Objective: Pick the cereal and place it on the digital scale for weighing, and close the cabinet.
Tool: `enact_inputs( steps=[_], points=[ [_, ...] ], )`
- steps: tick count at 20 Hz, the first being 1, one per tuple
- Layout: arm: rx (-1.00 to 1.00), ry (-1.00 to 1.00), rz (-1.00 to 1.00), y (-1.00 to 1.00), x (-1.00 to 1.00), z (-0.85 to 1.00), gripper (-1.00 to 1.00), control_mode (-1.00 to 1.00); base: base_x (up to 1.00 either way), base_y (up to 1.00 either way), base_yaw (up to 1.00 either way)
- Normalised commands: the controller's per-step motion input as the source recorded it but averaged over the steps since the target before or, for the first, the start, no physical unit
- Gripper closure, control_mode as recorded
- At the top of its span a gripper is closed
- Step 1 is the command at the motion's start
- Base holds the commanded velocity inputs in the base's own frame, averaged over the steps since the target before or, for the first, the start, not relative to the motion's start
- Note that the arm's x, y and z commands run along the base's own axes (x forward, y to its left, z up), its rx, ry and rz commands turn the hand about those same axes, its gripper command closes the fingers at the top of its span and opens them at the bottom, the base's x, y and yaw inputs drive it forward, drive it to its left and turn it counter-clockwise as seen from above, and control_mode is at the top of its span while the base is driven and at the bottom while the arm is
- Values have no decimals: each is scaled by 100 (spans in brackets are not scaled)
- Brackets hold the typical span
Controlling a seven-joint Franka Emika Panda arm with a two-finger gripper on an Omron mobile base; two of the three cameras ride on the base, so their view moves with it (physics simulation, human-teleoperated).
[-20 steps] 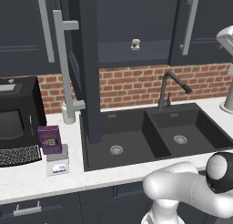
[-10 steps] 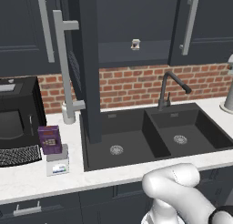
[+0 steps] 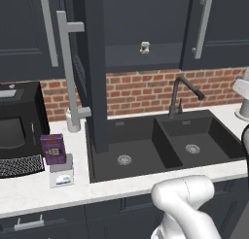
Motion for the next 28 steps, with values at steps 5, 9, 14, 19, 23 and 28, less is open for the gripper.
enact_inputs(
  steps=[5,9,14,19,23,28],
  points=[
    [-15,-48,0,60,-53,0,-100,-100,0,0,0],
    [-12,-44,3,79,-37,0,-100,-100,0,0,0],
    [-13,-48,3,81,-56,-11,-100,-100,0,0,0],
    [-13,-55,1,84,-56,-10,-100,-100,0,0,0],
    [-17,-53,0,100,-13,-36,-100,-100,0,0,0],
    [-26,-44,-1,100,19,-63,-100,-100,0,0,0]
  ],
)
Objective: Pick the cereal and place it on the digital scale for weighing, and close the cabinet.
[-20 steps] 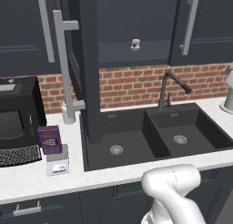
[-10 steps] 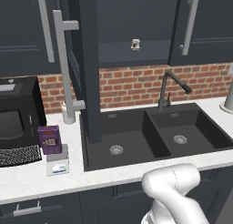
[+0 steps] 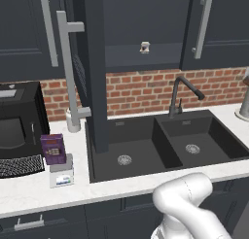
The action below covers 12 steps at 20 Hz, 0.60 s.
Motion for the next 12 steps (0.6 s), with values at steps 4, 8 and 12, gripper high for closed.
enact_inputs(
  steps=[4,8,12],
  points=[
    [-31,-39,-10,100,59,-68,-100,-100,0,0,0],
    [-35,-44,-18,100,41,-64,-100,-100,0,0,0],
    [-38,-54,-23,100,24,-51,-100,-100,0,0,0]
  ],
)
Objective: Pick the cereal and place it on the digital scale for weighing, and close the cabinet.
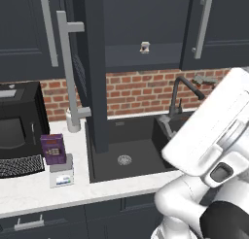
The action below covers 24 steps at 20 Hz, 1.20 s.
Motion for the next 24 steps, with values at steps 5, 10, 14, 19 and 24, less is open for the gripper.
enact_inputs(
  steps=[5,10,14,19,24],
  points=[
    [-41,-62,-25,100,1,-31,-100,-100,0,0,0],
    [-38,-52,-29,100,26,-10,-100,-100,0,0,0],
    [-28,-36,-27,91,30,0,-100,-100,0,0,0],
    [-23,-26,-31,74,32,-11,-100,-100,0,0,0],
    [-26,-30,-49,19,13,-53,-100,-100,0,0,0]
  ],
)
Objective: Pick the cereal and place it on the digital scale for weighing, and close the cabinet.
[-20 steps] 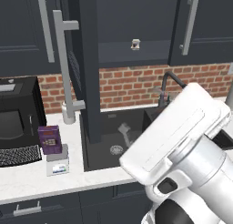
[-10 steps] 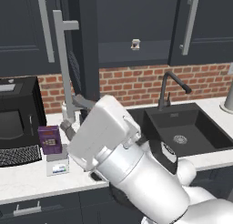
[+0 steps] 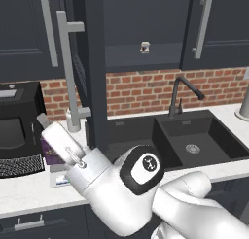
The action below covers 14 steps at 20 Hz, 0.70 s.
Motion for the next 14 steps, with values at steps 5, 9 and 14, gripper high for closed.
enact_inputs(
  steps=[5,9,14],
  points=[
    [-26,-42,-71,2,-12,-74,-100,-100,0,0,0],
    [-17,-36,-71,13,4,-17,-100,-100,0,0,0],
    [-12,-27,-35,18,43,-1,-100,-100,0,0,0]
  ],
)
